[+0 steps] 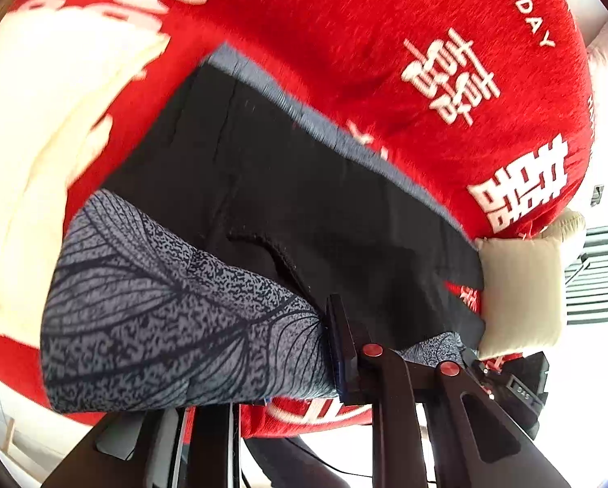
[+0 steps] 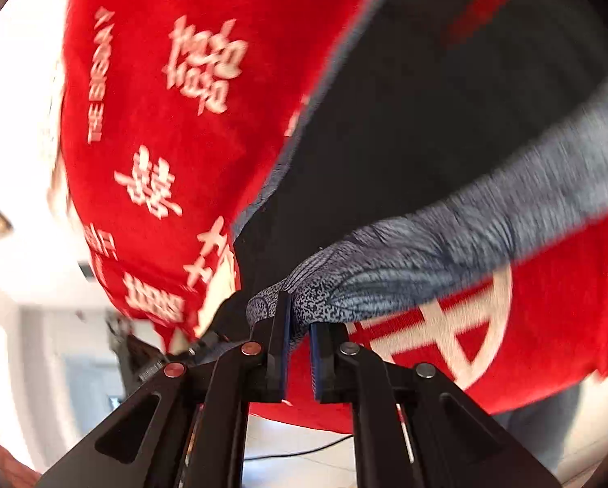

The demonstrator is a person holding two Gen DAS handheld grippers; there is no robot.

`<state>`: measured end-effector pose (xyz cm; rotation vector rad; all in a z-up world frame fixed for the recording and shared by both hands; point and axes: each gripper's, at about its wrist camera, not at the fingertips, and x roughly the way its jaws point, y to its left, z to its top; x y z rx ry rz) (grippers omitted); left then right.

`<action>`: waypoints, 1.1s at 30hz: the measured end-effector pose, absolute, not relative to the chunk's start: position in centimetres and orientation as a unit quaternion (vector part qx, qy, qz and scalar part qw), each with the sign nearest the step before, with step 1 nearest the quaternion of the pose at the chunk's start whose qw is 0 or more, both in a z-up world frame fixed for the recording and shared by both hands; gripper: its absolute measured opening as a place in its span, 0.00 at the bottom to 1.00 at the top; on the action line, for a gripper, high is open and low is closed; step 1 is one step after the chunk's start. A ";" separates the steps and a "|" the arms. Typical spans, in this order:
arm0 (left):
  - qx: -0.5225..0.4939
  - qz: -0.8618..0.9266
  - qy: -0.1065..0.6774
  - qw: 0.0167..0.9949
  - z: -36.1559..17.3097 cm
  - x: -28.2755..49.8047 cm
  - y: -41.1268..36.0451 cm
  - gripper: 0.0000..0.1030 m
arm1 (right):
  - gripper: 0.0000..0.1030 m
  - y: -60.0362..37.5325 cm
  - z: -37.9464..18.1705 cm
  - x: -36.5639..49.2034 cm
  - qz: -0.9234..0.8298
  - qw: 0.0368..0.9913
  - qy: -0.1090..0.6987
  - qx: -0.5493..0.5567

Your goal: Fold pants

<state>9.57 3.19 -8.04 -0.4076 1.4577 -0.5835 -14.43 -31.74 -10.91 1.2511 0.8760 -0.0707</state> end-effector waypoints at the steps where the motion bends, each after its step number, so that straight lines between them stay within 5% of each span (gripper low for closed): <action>1: -0.183 -0.261 0.649 0.691 -7.8 10.1 2.9 0.22 | 0.08 -32.3 -10.2 -13.6 -0.028 0.729 0.406 0.550; 9: -0.182 -0.238 0.627 0.719 -7.8 16.6 -1.3 0.22 | 0.08 -38.4 -8.8 -2.6 0.005 0.750 0.463 0.473; 23: -0.134 -0.147 0.672 0.713 -17.6 25.9 -6.0 0.22 | 0.09 -43.4 -19.8 13.1 0.024 0.694 0.594 0.407; 27: -0.136 -0.149 0.681 0.704 -16.5 25.9 -5.6 0.25 | 0.17 -43.3 -19.6 13.4 0.033 0.688 0.597 0.411; 28: -0.130 -0.155 0.681 0.704 -15.7 25.6 -5.5 0.30 | 0.26 -43.2 -19.2 13.3 0.037 0.689 0.598 0.407; 29: -0.117 -0.157 0.676 0.710 -14.9 25.3 -5.4 0.52 | 0.34 -42.9 -18.5 13.4 0.037 0.694 0.600 0.397; 31: -0.079 -0.142 0.651 0.742 -13.0 24.7 -5.0 0.82 | 0.71 -42.1 -16.4 12.9 0.032 0.713 0.594 0.371; 33: -0.063 -0.152 0.637 0.753 -11.6 24.0 -4.6 0.82 | 0.71 -41.1 -14.5 12.6 0.041 0.733 0.581 0.352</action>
